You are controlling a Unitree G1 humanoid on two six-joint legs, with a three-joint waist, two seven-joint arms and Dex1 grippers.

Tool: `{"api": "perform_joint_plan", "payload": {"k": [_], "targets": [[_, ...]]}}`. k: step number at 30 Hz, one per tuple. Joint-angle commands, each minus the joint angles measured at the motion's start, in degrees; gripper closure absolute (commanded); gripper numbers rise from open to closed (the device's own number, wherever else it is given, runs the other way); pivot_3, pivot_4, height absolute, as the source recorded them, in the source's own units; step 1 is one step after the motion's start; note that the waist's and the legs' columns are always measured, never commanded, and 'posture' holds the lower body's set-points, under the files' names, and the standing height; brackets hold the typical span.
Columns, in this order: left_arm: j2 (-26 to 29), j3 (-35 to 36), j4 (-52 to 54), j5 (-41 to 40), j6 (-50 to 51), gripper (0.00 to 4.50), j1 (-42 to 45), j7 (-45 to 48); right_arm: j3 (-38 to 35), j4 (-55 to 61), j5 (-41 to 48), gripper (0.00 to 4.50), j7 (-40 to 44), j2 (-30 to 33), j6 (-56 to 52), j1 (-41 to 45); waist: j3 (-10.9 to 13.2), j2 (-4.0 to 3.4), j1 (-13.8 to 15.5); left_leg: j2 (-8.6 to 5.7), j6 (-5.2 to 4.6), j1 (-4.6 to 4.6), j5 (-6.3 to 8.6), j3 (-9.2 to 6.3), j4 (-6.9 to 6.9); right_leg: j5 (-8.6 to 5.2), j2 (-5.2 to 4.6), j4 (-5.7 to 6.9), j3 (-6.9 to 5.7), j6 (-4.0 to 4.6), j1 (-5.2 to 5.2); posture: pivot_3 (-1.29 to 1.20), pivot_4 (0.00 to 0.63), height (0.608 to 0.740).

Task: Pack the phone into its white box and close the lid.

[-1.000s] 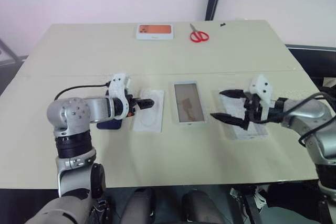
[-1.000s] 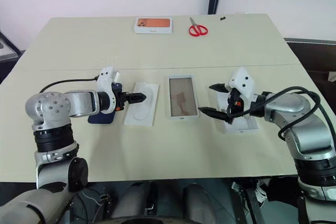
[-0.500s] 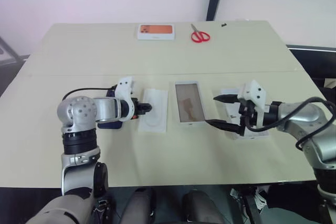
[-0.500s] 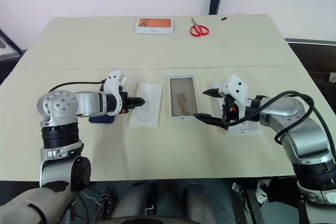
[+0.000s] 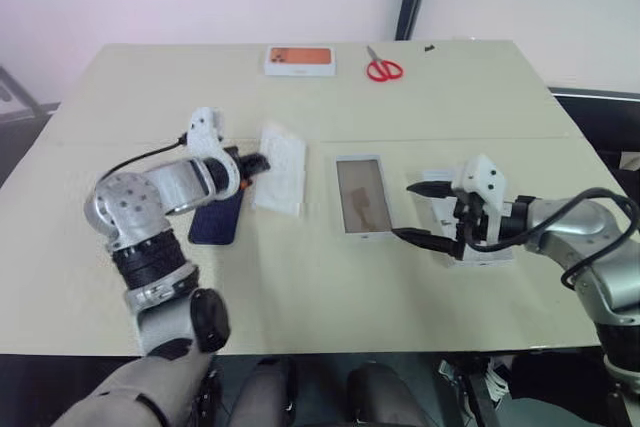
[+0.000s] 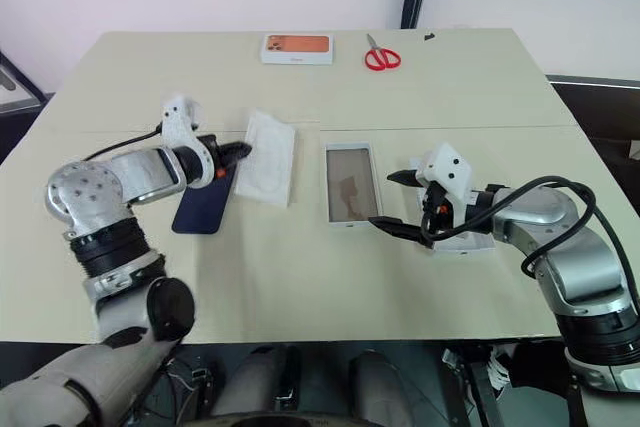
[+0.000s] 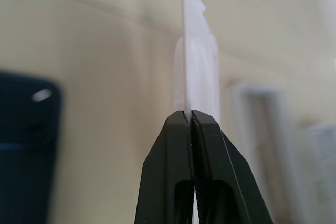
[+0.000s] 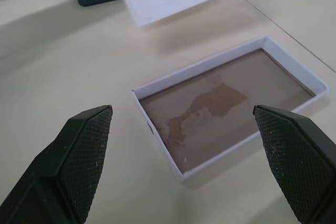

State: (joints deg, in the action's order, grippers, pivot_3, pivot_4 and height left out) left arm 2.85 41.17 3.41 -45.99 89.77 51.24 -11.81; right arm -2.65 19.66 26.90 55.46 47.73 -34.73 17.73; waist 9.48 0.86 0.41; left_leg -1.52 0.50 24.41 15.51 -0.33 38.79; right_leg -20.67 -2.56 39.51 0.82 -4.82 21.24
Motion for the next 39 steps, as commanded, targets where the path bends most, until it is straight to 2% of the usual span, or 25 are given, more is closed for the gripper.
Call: {"api": "perform_joint_plan", "payload": {"k": [1,12,19,22,23,27,28,32,34,36,39], "targets": [[-1.89,1.37,-2.96,-2.68,2.60,4.41,2.95,0.11,-0.37,-1.02,-0.89,0.00,-0.13,-0.06,1.87,1.80,0.00,0.00,0.29,0.00,-0.01,0.00,0.01,0.00,0.03,0.00,0.00,0.01,0.00,0.00,-0.01,0.00,0.150,0.740],[-10.44,-6.10,-13.31,2.43,-0.86,4.41,6.63,1.34,-1.27,-2.27,-2.16,0.00,-0.47,0.47,3.37,2.58,0.03,0.05,0.17,0.00,-0.02,0.03,0.02,0.00,0.07,0.01,0.01,0.05,0.01,-0.02,0.01,0.00,0.150,0.740],[-12.99,-10.43,-15.38,5.41,-4.70,4.41,5.82,1.91,-2.08,-0.92,-1.99,0.00,-1.52,0.69,2.96,1.35,0.03,0.05,0.29,0.00,-0.02,0.03,0.02,0.01,0.08,0.01,0.01,0.04,0.01,-0.02,0.01,0.00,0.150,0.740],[-13.03,-11.66,-14.68,5.99,-5.79,3.54,5.21,2.65,-2.16,-0.40,-1.98,0.00,-1.79,0.78,2.84,0.83,0.03,0.05,0.30,0.00,-0.02,0.03,0.02,0.01,0.08,0.01,0.01,0.04,0.01,-0.02,0.00,0.00,0.150,0.740],[-12.97,-11.68,-14.61,6.07,-6.13,3.13,5.16,2.82,-2.13,-0.47,-2.01,0.00,-1.80,0.82,2.86,0.86,0.03,0.05,0.30,0.00,-0.02,0.03,0.02,0.01,0.08,0.01,0.01,0.04,0.01,-0.02,0.00,0.00,0.150,0.740],[-10.88,-11.25,-12.71,6.04,-8.10,1.05,4.58,3.44,-1.60,-0.57,-2.28,0.00,-2.13,0.72,2.57,1.32,0.03,0.05,0.27,0.00,-0.02,0.03,0.02,0.01,0.08,0.01,0.01,0.05,0.01,-0.02,0.00,0.00,0.150,0.740],[-9.96,-11.89,-12.07,6.18,-8.18,0.65,4.33,4.02,-1.23,-0.80,-2.65,0.00,-2.42,0.61,2.50,1.64,0.03,0.05,0.24,0.00,-0.02,0.03,0.02,0.01,0.08,0.01,0.01,0.04,0.01,-0.02,0.01,0.00,0.150,0.740],[-5.15,-17.56,-7.73,8.01,-11.51,0.65,2.08,7.86,1.13,-3.07,-5.96,0.00,-3.91,0.10,3.49,3.62,0.03,0.04,0.11,0.00,-0.01,0.02,0.02,0.01,0.06,0.01,0.02,0.07,0.02,-0.02,0.04,0.00,0.150,0.740],[-2.10,-20.55,-5.02,9.36,-15.60,0.62,0.52,10.60,2.32,-5.07,-7.72,0.50,-4.55,-0.27,4.04,5.17,0.02,0.04,0.10,0.00,-0.01,0.02,0.02,0.01,0.06,0.01,0.02,0.08,0.02,-0.02,0.05,0.00,0.150,0.740],[1.04,-23.43,-3.42,11.78,-21.43,0.62,-0.81,13.31,3.78,-6.54,-9.12,1.23,-4.64,-0.45,4.10,6.81,0.02,0.03,0.24,0.00,-0.01,0.03,0.02,0.01,0.08,0.01,0.02,0.08,0.02,-0.02,0.06,0.00,0.150,0.740],[8.72,-29.78,-1.90,17.31,-31.79,0.62,-3.10,19.91,7.44,-9.15,-12.55,2.87,-5.21,-1.43,4.39,10.73,0.02,0.03,0.15,0.00,-0.01,0.03,0.02,0.01,0.09,0.01,0.02,0.07,0.02,-0.02,0.05,0.00,0.150,0.740]]}}
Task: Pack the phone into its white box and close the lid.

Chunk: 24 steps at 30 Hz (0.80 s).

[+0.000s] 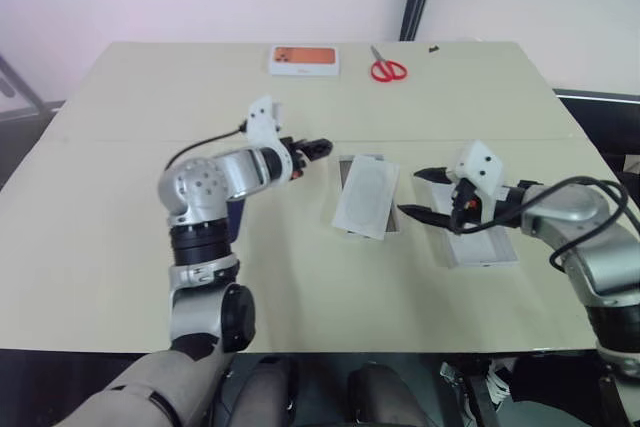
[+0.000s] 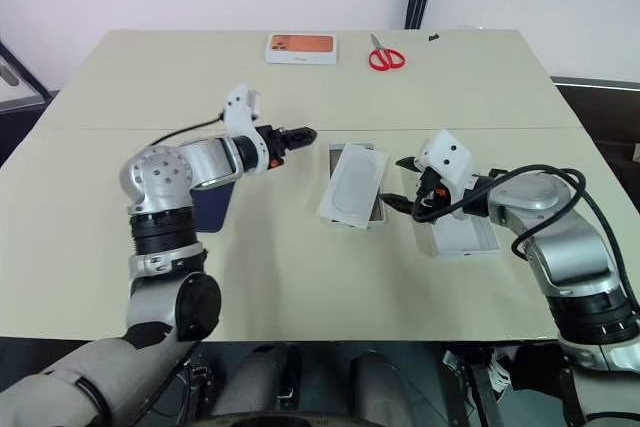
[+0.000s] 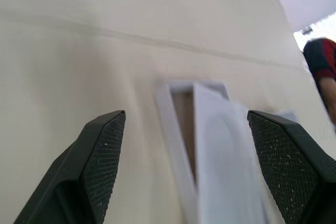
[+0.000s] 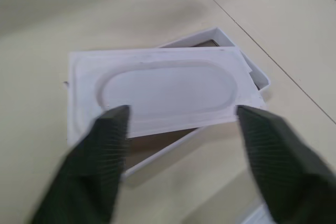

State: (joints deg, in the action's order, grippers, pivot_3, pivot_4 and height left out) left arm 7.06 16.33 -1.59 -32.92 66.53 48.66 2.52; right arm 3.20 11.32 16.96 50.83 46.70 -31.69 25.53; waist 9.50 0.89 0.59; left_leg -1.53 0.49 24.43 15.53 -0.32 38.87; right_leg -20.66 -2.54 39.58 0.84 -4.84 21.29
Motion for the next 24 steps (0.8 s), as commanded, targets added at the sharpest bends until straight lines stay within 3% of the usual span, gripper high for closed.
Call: {"api": "perform_joint_plan", "payload": {"k": [1,3,4,9,14,19,24], "targets": [[6.24,-6.65,3.06,5.42,-10.47,0.62,-1.01,7.14,2.24,-1.24,-3.22,3.29,-0.52,-0.61,1.36,3.61,0.00,0.00,-0.04,0.00,0.00,0.00,0.00,0.00,-0.01,0.00,0.00,0.00,0.00,0.00,0.01,0.00,0.150,0.740],[11.07,-10.67,2.96,7.78,-14.23,0.62,-2.82,12.28,4.55,-3.01,-6.05,4.30,-1.12,-1.26,2.09,5.71,-0.01,-0.01,0.00,0.00,0.00,0.00,0.00,0.00,-0.04,0.00,0.00,0.00,0.00,0.00,0.02,0.00,0.150,0.740],[14.94,-13.29,3.28,9.23,-16.48,0.62,-4.52,16.65,6.61,-4.57,-8.43,4.41,-1.57,-1.80,2.96,7.46,-0.01,-0.02,-0.12,0.00,0.00,0.00,0.00,0.00,-0.03,0.00,0.00,-0.01,0.00,0.00,0.02,0.00,0.150,0.740],[25.93,-17.75,5.50,9.54,-21.94,0.62,-11.71,31.62,13.20,-12.50,-16.60,4.41,-4.08,-6.35,6.59,14.60,-0.02,-0.05,-1.21,0.00,0.00,0.00,0.00,0.01,-0.10,0.00,0.00,-0.02,0.02,0.01,0.08,0.00,0.150,0.740],[32.61,-19.34,8.56,9.82,-25.71,0.62,-18.48,41.34,18.79,-22.56,-25.38,4.41,-7.27,-10.67,10.13,20.40,-0.01,-0.05,-1.35,0.00,0.00,0.02,0.00,-0.01,-0.15,0.00,-0.03,-0.04,0.00,0.01,0.12,0.00,0.150,0.740],[35.89,-18.26,13.71,7.40,-24.81,0.62,-24.32,46.60,19.82,-27.78,-27.70,4.41,-7.29,-14.79,10.86,22.83,-0.01,-0.07,-1.44,0.00,-0.01,0.03,0.01,-0.01,-0.16,0.00,-0.03,-0.01,0.01,0.01,0.12,0.00,0.150,0.740],[36.34,-17.18,17.00,6.75,-23.76,0.62,-28.20,46.09,20.35,-30.92,-30.09,4.41,-7.57,-16.50,11.89,23.87,0.00,-0.07,-1.47,0.00,-0.02,0.02,0.01,-0.01,-0.16,0.00,-0.03,0.01,0.01,0.01,0.12,0.00,0.150,0.740]]}}
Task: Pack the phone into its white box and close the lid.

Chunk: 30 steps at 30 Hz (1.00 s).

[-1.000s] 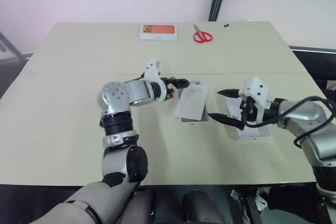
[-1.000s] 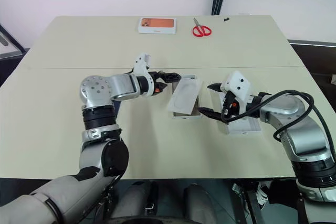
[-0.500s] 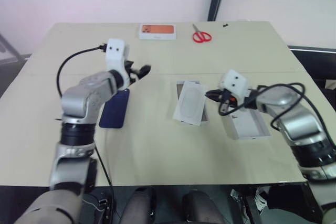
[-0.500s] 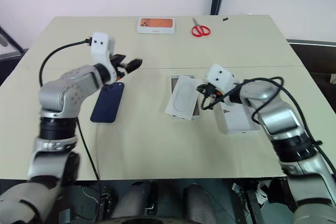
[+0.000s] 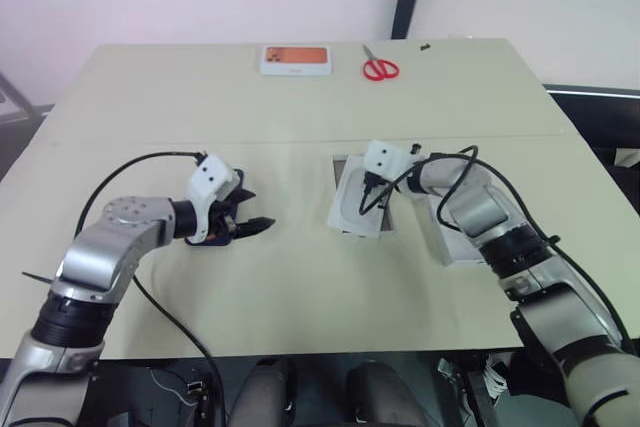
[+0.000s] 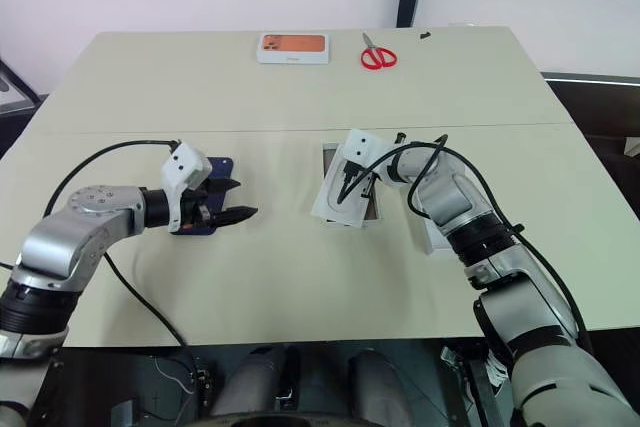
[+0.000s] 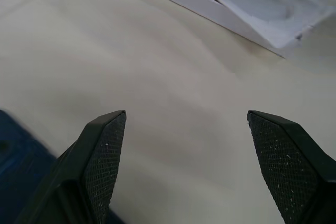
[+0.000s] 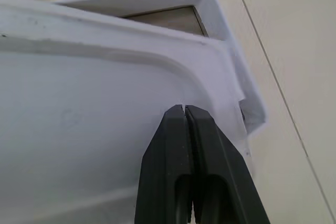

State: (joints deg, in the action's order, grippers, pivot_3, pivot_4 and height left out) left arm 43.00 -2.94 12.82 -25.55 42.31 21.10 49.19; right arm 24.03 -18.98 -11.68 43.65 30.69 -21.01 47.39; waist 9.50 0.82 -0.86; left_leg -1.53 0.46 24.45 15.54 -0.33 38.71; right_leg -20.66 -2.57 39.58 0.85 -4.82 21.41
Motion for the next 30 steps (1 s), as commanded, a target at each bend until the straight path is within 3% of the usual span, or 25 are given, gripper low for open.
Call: {"api": "perform_joint_plan", "payload": {"k": [1,14,30], "targets": [[0.27,2.27,3.09,-0.75,0.88,0.62,-1.08,-1.02,-0.38,-1.30,-2.03,4.41,-0.76,-0.79,2.03,2.24,0.00,0.00,0.01,0.00,0.00,0.00,0.00,0.00,0.00,0.00,0.00,0.02,0.00,0.00,0.00,0.00,0.150,0.740],[-1.70,3.52,7.95,-2.30,3.74,0.62,-5.78,-4.68,0.82,-7.54,-6.31,4.41,-2.45,-2.05,22.21,0.77,0.00,0.00,-0.15,0.00,-0.01,0.00,0.00,0.00,0.01,0.00,0.00,0.09,0.00,0.00,0.03,0.00,0.150,0.740],[-3.28,2.32,9.26,-2.57,4.66,0.62,-5.42,-5.42,-0.76,-4.23,-6.81,4.41,0.62,-1.31,28.20,-1.02,0.00,0.00,-0.16,0.00,-0.01,-0.01,0.00,0.00,0.02,0.00,0.01,0.10,-0.01,0.00,0.03,0.00,0.150,0.740]]}}
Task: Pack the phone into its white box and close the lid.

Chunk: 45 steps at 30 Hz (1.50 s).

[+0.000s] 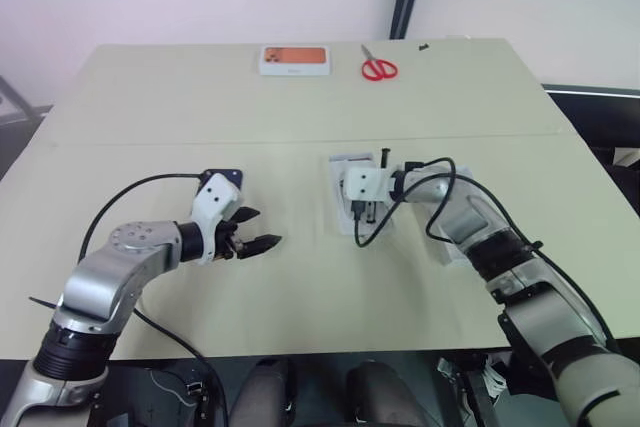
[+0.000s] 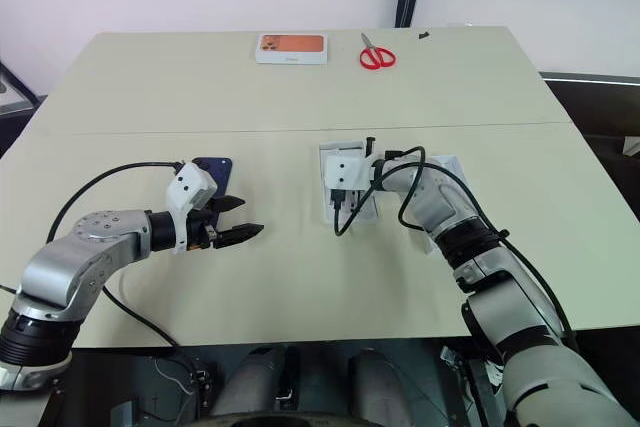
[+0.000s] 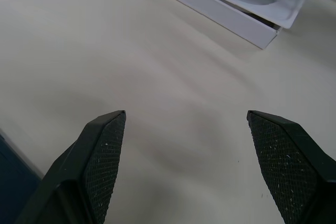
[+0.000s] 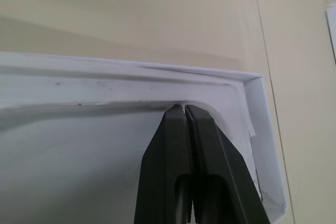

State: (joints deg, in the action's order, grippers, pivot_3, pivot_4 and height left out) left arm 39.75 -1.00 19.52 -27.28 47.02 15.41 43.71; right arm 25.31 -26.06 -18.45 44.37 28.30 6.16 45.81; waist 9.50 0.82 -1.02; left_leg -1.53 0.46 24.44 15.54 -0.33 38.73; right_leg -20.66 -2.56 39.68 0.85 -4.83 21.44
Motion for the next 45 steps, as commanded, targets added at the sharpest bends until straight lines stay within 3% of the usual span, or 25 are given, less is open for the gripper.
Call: {"api": "perform_joint_plan", "payload": {"k": [1,11,24,35,40,45], "targets": [[-0.12,0.26,2.59,-0.83,0.01,0.62,0.34,-0.02,-2.55,3.42,0.21,4.41,0.10,1.59,0.80,0.50,0.00,0.00,0.02,0.00,0.00,0.00,0.00,0.00,0.00,0.00,0.00,0.00,0.00,0.00,0.00,0.00,0.150,0.740],[-0.21,0.13,2.82,-1.30,0.04,0.62,0.07,0.31,-6.48,16.39,4.36,4.41,8.20,7.74,-6.56,-5.21,0.00,0.00,0.17,0.00,-0.01,0.00,0.01,-0.01,0.01,0.00,0.00,-0.02,0.00,0.00,-0.03,0.00,0.150,0.740],[0.45,-0.12,4.18,-2.76,0.05,0.62,-0.49,3.02,-2.06,-1.00,-6.08,4.41,-5.00,-1.76,-8.70,2.00,0.00,0.00,0.09,0.00,0.00,-0.01,0.00,0.00,0.02,0.00,0.00,0.02,0.00,0.00,0.00,0.00,0.150,0.740],[1.34,1.66,8.01,-4.90,-0.71,0.62,-3.32,2.99,-1.03,-10.29,-10.57,4.41,-15.33,-4.21,-4.28,5.23,0.00,-0.01,-0.04,0.00,0.00,-0.02,0.00,-0.01,0.02,0.00,0.00,0.03,0.00,0.00,-0.01,0.00,0.150,0.740],[1.38,1.81,8.13,-5.51,-0.65,0.62,-3.06,2.63,-1.52,-10.00,-10.52,4.41,-15.87,-4.32,-3.39,4.80,0.00,-0.01,-0.04,0.00,0.00,-0.02,0.00,0.00,0.02,0.00,0.00,0.03,0.00,0.00,-0.01,0.00,0.150,0.740],[1.38,1.60,7.76,-5.12,-0.94,0.62,-2.81,2.28,-3.67,-1.71,-6.82,4.41,-10.06,-2.25,-4.13,1.43,0.00,-0.01,0.01,0.00,0.00,-0.02,0.00,-0.01,0.01,0.00,0.01,0.03,0.00,0.00,-0.01,0.00,0.150,0.740]]}}
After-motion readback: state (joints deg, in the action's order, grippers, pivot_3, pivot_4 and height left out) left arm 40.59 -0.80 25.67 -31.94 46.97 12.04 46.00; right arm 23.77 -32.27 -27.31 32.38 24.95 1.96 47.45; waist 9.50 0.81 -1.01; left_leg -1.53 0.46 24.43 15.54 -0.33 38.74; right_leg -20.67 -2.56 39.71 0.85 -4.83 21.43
